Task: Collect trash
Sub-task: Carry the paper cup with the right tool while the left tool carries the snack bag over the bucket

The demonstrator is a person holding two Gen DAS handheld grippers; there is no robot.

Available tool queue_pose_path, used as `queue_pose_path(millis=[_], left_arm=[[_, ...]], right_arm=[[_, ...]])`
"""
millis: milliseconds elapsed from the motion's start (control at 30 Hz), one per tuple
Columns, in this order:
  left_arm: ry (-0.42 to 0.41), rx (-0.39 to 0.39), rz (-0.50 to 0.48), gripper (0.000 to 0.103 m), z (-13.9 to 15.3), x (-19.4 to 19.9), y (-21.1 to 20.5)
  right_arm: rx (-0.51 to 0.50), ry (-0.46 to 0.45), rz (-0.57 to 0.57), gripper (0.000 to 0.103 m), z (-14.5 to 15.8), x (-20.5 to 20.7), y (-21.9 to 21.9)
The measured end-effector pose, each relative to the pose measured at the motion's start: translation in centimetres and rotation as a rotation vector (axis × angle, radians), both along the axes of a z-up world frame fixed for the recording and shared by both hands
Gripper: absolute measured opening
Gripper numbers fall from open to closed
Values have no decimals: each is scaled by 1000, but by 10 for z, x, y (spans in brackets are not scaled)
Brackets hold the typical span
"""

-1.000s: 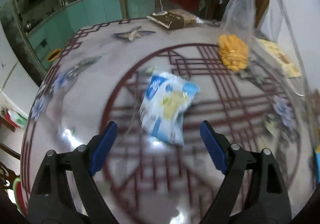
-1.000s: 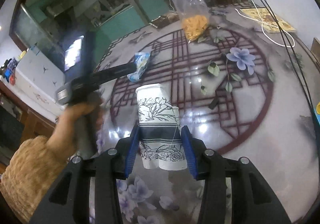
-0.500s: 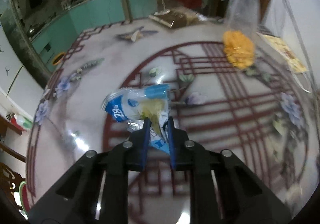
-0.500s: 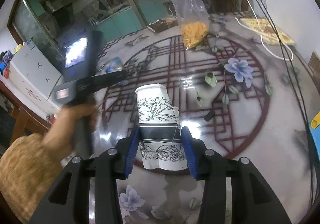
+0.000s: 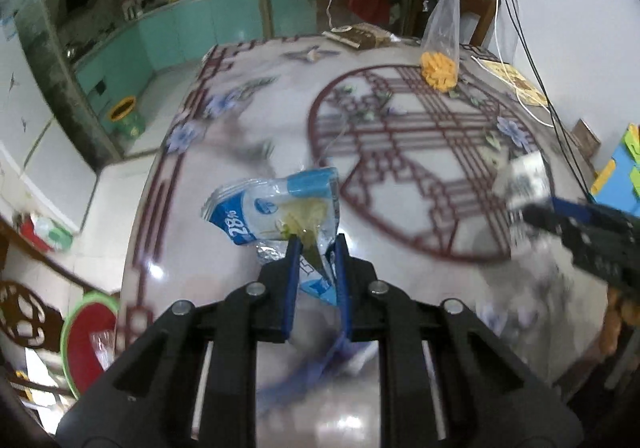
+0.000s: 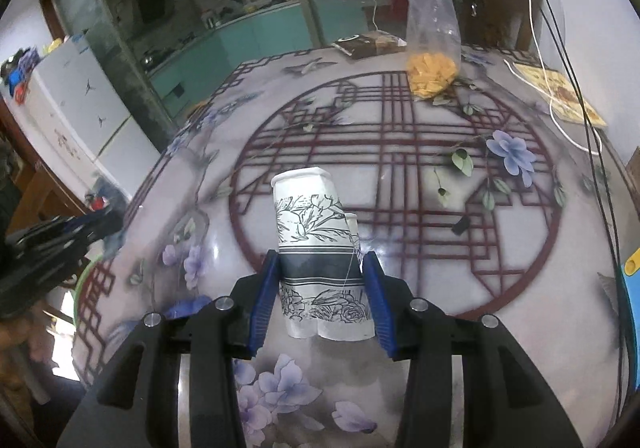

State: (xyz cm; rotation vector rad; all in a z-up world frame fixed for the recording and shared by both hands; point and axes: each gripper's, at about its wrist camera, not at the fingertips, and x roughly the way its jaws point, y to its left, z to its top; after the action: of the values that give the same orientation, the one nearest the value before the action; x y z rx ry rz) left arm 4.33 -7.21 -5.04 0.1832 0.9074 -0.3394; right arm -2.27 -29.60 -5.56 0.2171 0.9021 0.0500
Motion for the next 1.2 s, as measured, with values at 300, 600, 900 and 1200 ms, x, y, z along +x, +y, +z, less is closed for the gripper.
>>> queue_pose_path(millis=[300,600,900,1200], left_arm=[[-43,-57,22,17,13,-25,33],[-75,-91,26,17,28,-33,51],[-77,-101,33,17,30,-40,69],[-77,-106,67,17,31,-45,96]], right_arm=[[55,-118,-85,42,26,-38,31],[87,-146,-85,42,33,-49,79],[63,-156,-36,42,38,-51,115],[57,-152,13,42,38,-49,143]])
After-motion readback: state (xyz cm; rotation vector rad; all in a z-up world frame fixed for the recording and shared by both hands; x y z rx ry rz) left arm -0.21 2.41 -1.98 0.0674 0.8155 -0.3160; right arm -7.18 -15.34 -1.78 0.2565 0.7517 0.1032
